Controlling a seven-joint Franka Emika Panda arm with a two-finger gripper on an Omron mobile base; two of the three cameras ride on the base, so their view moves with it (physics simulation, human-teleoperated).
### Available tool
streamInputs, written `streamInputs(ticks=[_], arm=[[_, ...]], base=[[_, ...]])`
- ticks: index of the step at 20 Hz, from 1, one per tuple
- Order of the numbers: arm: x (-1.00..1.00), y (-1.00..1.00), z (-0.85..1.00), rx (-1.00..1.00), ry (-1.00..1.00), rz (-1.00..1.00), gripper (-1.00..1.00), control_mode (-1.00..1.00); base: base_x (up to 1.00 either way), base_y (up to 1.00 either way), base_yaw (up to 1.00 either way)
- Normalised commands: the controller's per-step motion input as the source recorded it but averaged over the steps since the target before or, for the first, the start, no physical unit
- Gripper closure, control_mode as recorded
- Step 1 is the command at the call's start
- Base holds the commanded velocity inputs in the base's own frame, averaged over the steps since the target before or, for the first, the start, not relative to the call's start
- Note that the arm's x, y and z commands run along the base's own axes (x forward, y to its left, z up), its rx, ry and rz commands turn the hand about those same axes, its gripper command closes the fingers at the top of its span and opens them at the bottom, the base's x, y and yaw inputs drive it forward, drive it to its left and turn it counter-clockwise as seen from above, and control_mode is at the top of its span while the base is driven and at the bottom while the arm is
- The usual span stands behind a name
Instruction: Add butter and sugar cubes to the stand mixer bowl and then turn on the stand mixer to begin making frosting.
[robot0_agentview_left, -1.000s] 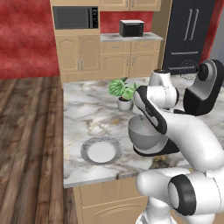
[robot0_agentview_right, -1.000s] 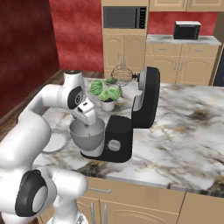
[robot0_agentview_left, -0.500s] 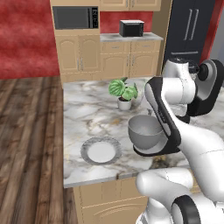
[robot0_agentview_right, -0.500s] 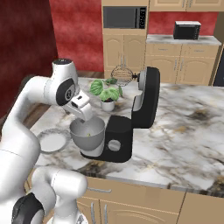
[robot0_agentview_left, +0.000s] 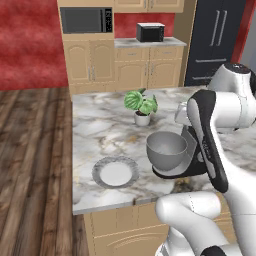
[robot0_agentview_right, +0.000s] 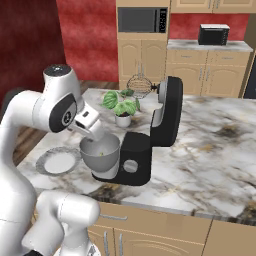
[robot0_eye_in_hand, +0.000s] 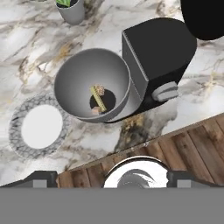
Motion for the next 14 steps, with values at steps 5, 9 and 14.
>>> streamInputs(ticks=[5, 9, 14], arm=[[-0.55, -0.21, 0.5, 0.0, -0.1, 0.06, -1.0, -1.0], [-0.5, -0.24, 0.54, 0.0, -0.1, 0.04, -1.0, -1.0], [-0.47, -0.23, 0.3, 0.0, -0.17, 0.04, -1.0, -1.0]], base=[[0.0, 0.0, 0.0], [0.0, 0.0, 0.0], [0.0, 0.0, 0.0]])
